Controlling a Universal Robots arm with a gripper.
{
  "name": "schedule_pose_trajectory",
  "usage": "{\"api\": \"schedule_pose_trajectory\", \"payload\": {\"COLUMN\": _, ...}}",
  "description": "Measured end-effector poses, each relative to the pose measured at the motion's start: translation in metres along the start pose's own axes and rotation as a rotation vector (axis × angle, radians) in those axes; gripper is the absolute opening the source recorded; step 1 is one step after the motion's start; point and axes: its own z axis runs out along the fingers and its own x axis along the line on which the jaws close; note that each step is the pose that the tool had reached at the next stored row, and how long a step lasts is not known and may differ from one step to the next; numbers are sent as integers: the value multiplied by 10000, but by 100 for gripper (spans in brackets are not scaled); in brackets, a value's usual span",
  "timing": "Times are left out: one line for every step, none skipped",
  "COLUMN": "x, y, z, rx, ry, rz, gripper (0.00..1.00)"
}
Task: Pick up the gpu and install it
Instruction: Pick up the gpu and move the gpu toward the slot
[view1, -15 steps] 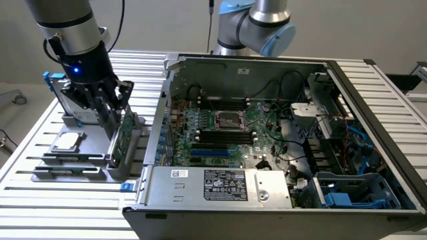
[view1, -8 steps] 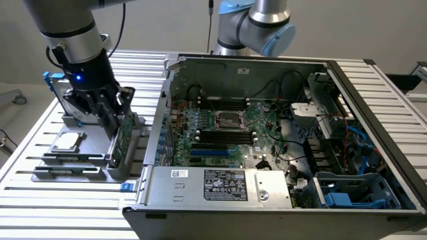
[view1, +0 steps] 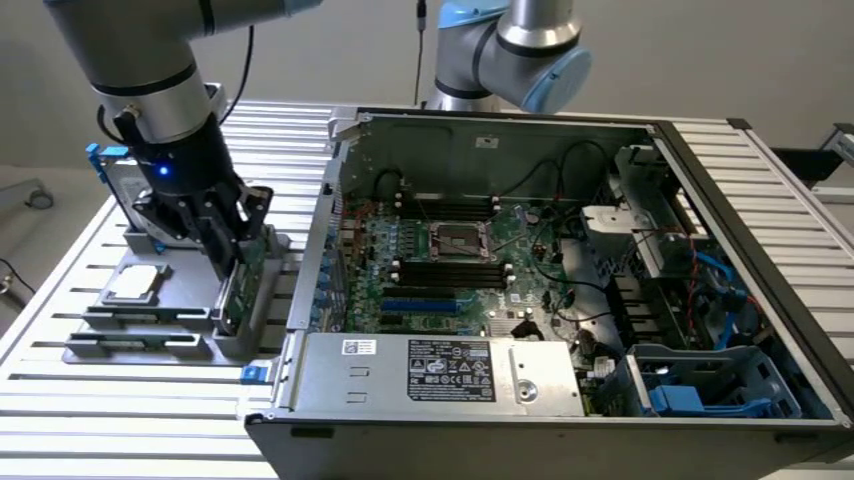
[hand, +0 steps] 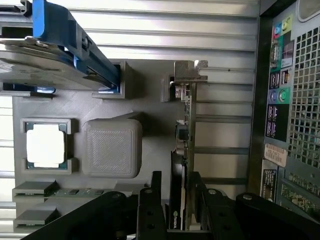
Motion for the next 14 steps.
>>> {"api": "schedule_pose_trajectory", "payload": {"x": -3, "y": -1, "z": 18, "rx": -1, "ry": -4, "rz": -1, "gripper": 36}}
{"api": "schedule_pose_trajectory", "payload": {"x": -5, "y": -1, "z": 33, "rx": 0, "ry": -6, "rz": -1, "gripper": 36}}
{"api": "schedule_pose_trajectory", "payload": {"x": -7, "y": -1, "z": 45, "rx": 0, "ry": -10, "rz": 0, "gripper": 36}}
{"api": "schedule_pose_trajectory", "payload": {"x": -9, "y": -1, "z": 52, "rx": 2, "ry": -10, "rz": -1, "gripper": 36}}
{"api": "schedule_pose_trajectory", "payload": {"x": -12, "y": -1, "z": 54, "rx": 5, "ry": -8, "rz": -1, "gripper": 36}}
{"api": "schedule_pose_trajectory", "payload": {"x": -13, "y": -1, "z": 56, "rx": 9, "ry": -8, "rz": -1, "gripper": 36}}
{"api": "schedule_pose_trajectory", "payload": {"x": -15, "y": -1, "z": 58, "rx": 14, "ry": -9, "rz": -1, "gripper": 36}}
{"api": "schedule_pose_trajectory", "payload": {"x": -15, "y": -2, "z": 61, "rx": 19, "ry": -9, "rz": -1, "gripper": 36}}
{"api": "schedule_pose_trajectory", "payload": {"x": -16, "y": -3, "z": 62, "rx": 24, "ry": -8, "rz": -1, "gripper": 36}}
{"api": "schedule_pose_trajectory", "payload": {"x": -17, "y": -4, "z": 64, "rx": 28, "ry": -9, "rz": -2, "gripper": 36}}
{"api": "schedule_pose_trajectory", "payload": {"x": -19, "y": -5, "z": 65, "rx": 32, "ry": -9, "rz": -2, "gripper": 36}}
{"api": "schedule_pose_trajectory", "payload": {"x": -23, "y": -7, "z": 67, "rx": 36, "ry": -10, "rz": -3, "gripper": 36}}
{"api": "schedule_pose_trajectory", "payload": {"x": -26, "y": -7, "z": 69, "rx": 41, "ry": -12, "rz": -2, "gripper": 36}}
{"api": "schedule_pose_trajectory", "payload": {"x": -30, "y": -8, "z": 70, "rx": 47, "ry": -11, "rz": -2, "gripper": 36}}
